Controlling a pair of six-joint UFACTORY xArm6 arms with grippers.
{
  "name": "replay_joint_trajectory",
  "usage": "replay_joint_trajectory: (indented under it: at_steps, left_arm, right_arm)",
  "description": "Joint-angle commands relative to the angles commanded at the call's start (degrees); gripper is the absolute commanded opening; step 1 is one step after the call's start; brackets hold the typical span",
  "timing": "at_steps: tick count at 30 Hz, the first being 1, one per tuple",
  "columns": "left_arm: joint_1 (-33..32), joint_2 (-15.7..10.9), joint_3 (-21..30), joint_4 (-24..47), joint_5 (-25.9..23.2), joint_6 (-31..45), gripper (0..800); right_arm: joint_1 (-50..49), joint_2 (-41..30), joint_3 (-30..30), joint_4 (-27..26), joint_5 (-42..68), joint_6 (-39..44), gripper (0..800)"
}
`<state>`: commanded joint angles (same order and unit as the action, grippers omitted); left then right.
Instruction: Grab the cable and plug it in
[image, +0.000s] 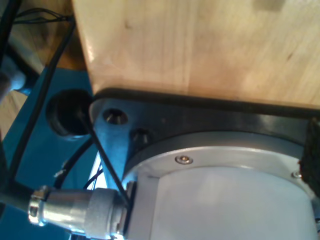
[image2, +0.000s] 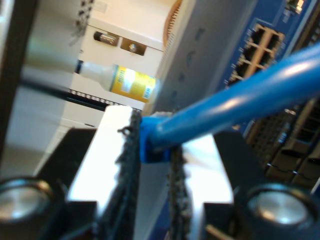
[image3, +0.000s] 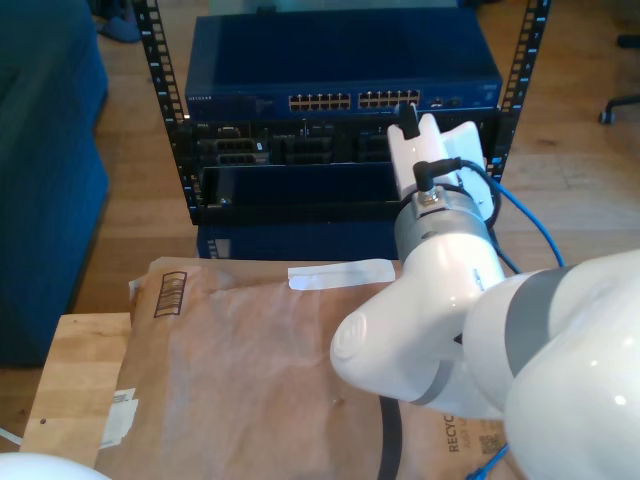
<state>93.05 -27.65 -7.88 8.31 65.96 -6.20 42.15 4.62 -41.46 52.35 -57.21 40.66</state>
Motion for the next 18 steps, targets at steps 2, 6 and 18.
replay_joint_trajectory:
  at_steps: [2, 6, 18]
  left_arm:
    - [0.0, 0.0, 0.0, 0.0, 0.0, 0.0, 799]
    - [0.0, 0.0, 0.0, 0.0, 0.0, 0.0, 799]
    - [0.0, 0.0, 0.0, 0.0, 0.0, 0.0, 799]
  right_arm:
    - [0.3, 0.3, -0.1, 0.0, 0.0, 0.0, 1]
    - [3.0, 0.4, 0.3, 0.4, -0.1, 0.1, 1]
    - [6.2, 15.6, -4.7, 1.8, -7.5, 0.3, 0]
